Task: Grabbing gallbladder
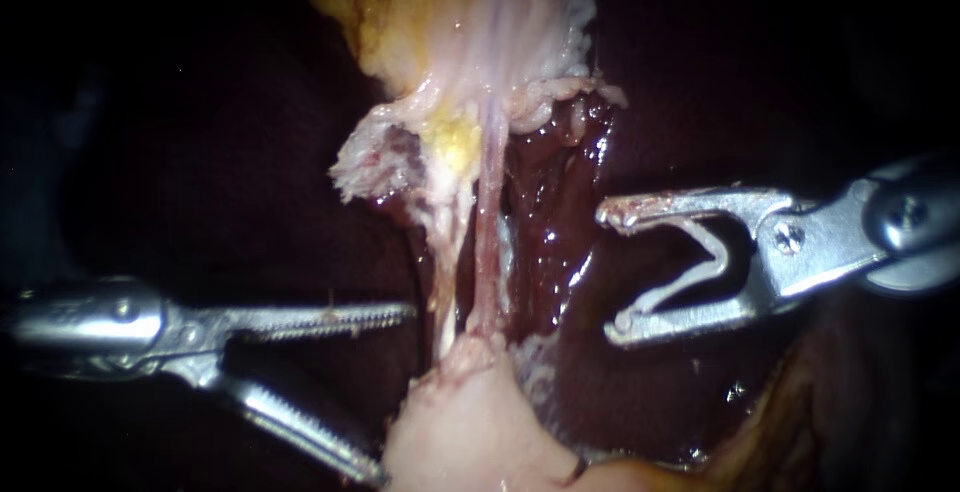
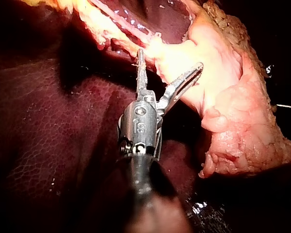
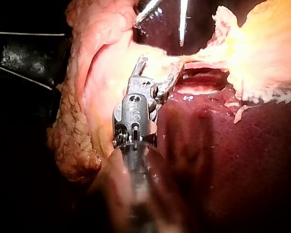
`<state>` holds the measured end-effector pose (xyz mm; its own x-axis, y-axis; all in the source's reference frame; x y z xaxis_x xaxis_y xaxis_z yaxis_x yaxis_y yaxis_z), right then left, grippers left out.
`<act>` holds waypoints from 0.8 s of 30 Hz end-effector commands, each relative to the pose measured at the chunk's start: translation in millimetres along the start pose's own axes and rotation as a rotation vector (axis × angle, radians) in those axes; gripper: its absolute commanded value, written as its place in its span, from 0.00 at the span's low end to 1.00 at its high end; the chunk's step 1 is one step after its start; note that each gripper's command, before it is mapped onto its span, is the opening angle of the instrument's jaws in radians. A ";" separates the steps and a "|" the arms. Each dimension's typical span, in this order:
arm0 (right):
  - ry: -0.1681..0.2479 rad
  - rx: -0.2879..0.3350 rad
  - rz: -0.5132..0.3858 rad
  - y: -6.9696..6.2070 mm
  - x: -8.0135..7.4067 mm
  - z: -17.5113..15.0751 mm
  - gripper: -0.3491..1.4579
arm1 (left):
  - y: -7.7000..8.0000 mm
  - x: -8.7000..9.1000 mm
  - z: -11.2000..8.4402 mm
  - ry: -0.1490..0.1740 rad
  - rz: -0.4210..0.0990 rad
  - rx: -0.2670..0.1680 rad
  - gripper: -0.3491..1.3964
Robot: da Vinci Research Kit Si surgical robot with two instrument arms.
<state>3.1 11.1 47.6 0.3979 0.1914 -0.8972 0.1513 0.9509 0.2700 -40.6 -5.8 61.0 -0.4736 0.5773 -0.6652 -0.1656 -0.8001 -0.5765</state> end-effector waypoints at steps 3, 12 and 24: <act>0.000 0.000 0.000 0.0 0.0 0.0 0.45 | 0.0 0.0 -0.2 0.000 -0.005 -0.002 0.82; 0.000 0.000 0.000 0.0 0.0 0.0 0.45 | -0.2 0.4 -1.2 0.002 -0.012 0.012 0.83; 0.000 0.000 0.000 0.0 0.0 0.0 0.45 | -3.2 2.6 -6.8 0.021 -0.097 0.121 0.84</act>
<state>3.1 11.2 47.6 0.3978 0.1915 -0.8973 0.1510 0.9510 0.2700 -34.9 -0.1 57.9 -0.4258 0.6643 -0.6143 -0.3306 -0.7462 -0.5778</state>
